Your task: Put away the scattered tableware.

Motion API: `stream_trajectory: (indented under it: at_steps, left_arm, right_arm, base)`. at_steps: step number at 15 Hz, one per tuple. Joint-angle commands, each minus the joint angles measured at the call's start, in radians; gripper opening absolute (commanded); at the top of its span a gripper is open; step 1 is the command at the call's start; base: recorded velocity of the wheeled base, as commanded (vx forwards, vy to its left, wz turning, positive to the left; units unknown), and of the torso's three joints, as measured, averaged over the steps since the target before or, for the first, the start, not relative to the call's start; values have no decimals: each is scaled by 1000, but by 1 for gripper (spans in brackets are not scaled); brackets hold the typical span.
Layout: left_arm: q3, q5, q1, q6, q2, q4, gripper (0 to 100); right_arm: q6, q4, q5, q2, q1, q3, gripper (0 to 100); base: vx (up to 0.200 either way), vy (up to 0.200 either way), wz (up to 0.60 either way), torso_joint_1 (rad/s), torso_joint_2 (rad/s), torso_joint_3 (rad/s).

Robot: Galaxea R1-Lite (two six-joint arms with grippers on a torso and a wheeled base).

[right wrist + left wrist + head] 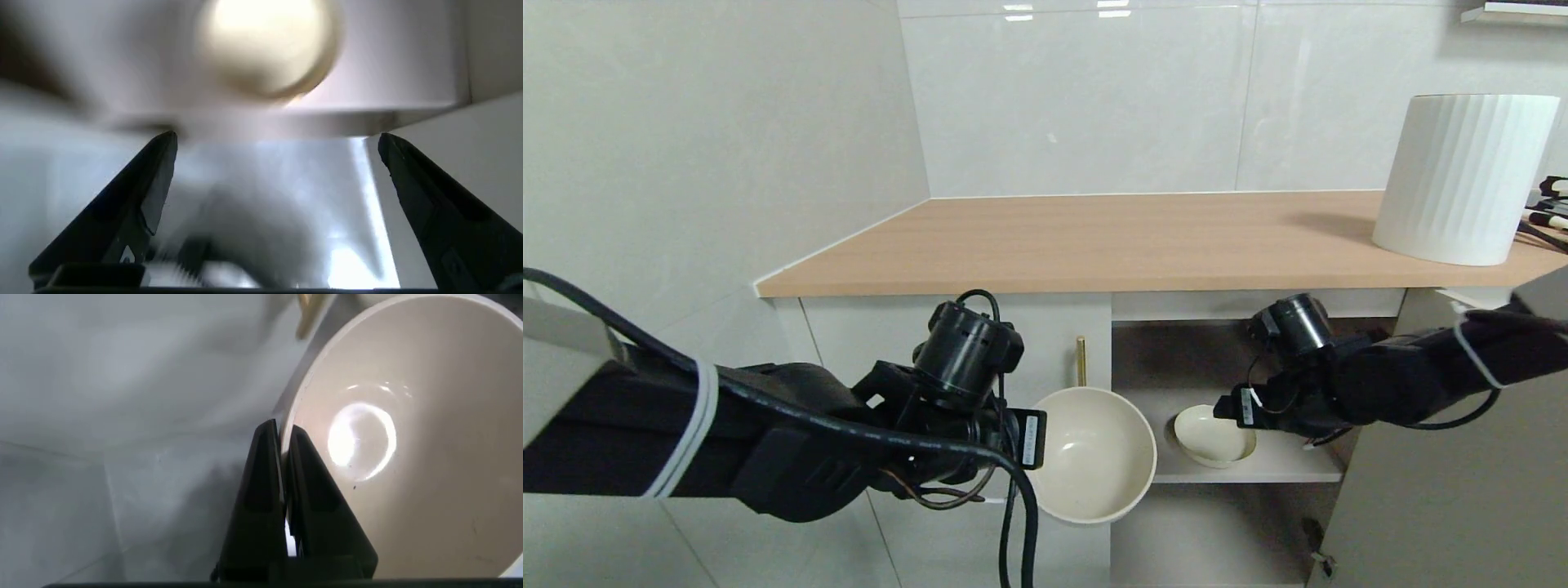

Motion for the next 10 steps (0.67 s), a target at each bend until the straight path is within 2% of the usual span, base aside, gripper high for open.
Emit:
stream_trajectory:
  at_steps: [1, 4, 7, 10]
  left_arm:
    - [2, 11, -24, -2, 59, 1, 0]
    - [3, 37, -53, -2, 85, 0, 0]
    - [5, 65, -81, -4, 64, 0, 0]
    - [11, 85, -96, -4, 45, 0, 0]
  right_arm:
    - [-1, 147, 58, -304, 142, 38, 100]
    - [2, 239, 143, -388, 241, 38, 100]
    - [17, 246, 143, -344, 310, 53, 100]
    - [25, 236, 138, -237, 325, 52, 100]
  base:
    - [0, 0, 0, 0, 0, 0]
    - [0, 0, 0, 0, 0, 0]
    - [0, 0, 0, 0, 0, 0]
    - [0, 0, 0, 0, 0, 0]
